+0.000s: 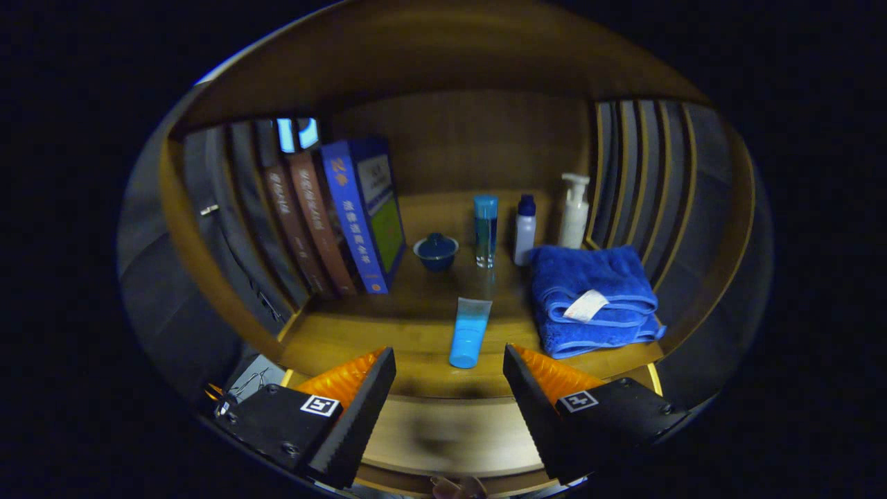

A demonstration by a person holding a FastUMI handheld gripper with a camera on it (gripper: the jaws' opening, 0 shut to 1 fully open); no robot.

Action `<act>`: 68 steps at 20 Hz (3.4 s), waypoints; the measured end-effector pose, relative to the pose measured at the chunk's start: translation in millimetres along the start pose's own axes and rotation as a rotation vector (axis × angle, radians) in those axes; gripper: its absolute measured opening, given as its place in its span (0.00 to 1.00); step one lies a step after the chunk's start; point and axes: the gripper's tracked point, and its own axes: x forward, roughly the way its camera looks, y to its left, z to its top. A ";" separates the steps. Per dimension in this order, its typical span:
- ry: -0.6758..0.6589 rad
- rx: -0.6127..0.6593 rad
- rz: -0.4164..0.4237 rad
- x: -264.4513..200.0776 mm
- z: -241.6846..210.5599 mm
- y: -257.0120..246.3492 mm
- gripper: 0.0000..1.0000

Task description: Pull open the drawer, take out the items inside it, and place them on the countertop above the cabinet.

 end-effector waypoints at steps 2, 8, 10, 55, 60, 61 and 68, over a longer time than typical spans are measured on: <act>-0.088 -0.002 0.006 -35.7 2.3 -0.3 0.99; -0.300 0.011 0.013 -122.6 -38.6 -8.3 0.99; -0.330 -0.003 0.014 -134.4 -65.8 -6.7 0.98; -0.195 0.084 -0.045 59.8 -141.2 -38.4 0.98; -0.200 0.086 -0.055 61.8 -141.2 -39.1 0.96; -0.200 0.086 -0.055 61.6 -141.3 -39.2 0.96; -0.171 0.098 -0.008 55.5 -139.1 -33.1 0.99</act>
